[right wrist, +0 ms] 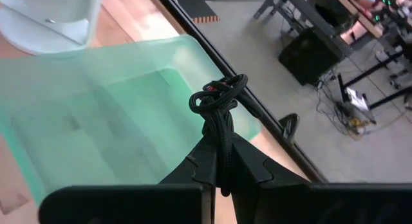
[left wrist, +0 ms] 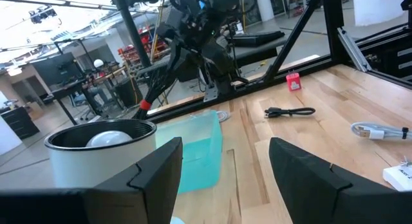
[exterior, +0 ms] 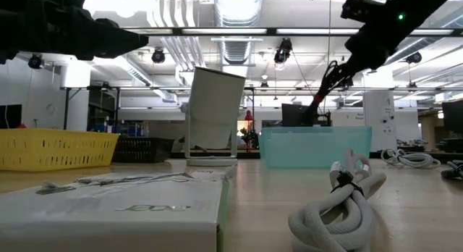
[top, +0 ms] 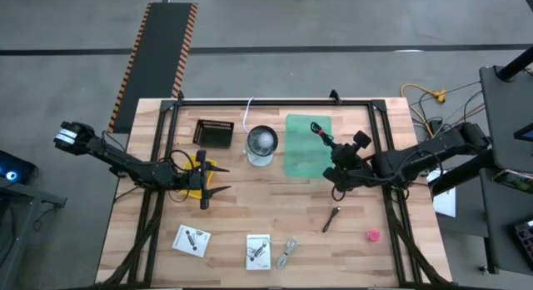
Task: Pick and place items into bin
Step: Put the left black charger cable into the green bin
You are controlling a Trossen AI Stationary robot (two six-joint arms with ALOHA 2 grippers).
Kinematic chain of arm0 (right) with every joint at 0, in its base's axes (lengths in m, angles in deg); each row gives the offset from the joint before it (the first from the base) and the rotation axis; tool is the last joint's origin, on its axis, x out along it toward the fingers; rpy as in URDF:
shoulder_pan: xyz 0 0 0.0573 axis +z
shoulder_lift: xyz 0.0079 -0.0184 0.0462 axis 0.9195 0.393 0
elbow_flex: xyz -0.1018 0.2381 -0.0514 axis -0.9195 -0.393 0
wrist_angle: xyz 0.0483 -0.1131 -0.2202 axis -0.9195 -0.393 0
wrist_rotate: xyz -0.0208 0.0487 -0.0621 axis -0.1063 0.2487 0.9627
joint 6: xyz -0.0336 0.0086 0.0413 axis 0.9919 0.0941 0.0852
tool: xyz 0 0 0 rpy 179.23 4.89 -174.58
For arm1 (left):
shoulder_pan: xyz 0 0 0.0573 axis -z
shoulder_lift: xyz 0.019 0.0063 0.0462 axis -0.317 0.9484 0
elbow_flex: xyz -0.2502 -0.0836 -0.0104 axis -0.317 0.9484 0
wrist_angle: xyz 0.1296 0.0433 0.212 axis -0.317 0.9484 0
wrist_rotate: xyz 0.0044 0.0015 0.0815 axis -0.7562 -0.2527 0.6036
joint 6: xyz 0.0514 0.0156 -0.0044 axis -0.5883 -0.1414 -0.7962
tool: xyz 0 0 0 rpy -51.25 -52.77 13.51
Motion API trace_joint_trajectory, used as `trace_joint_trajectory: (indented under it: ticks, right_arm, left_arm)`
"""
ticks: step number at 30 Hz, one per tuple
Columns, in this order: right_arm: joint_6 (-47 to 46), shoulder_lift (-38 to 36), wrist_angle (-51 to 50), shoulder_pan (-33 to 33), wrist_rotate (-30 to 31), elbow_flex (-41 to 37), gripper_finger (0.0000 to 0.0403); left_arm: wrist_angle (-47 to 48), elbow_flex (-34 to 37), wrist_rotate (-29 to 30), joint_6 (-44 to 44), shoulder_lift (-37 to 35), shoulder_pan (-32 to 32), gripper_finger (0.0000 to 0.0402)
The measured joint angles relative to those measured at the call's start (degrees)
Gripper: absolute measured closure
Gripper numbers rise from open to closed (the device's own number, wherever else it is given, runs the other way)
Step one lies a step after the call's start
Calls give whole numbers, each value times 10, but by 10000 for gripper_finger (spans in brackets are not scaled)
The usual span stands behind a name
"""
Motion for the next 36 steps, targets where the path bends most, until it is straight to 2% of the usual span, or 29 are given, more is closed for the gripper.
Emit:
trace_joint_trajectory:
  ticks: [9,23,29,36]
  right_arm:
    - [-26,0,3,-10,0,-17,390]
    - [-155,0,12,-43,-2,-45,390]
    - [-150,0,62,-51,-13,-45,390]
    - [-137,0,90,-70,-59,-48,390]
  left_arm:
    - [0,0,0,-1,6,0,185]
    - [0,0,0,-3,8,0,185]
    - [0,0,0,-5,7,0,185]
    - [0,0,0,-5,8,0,185]
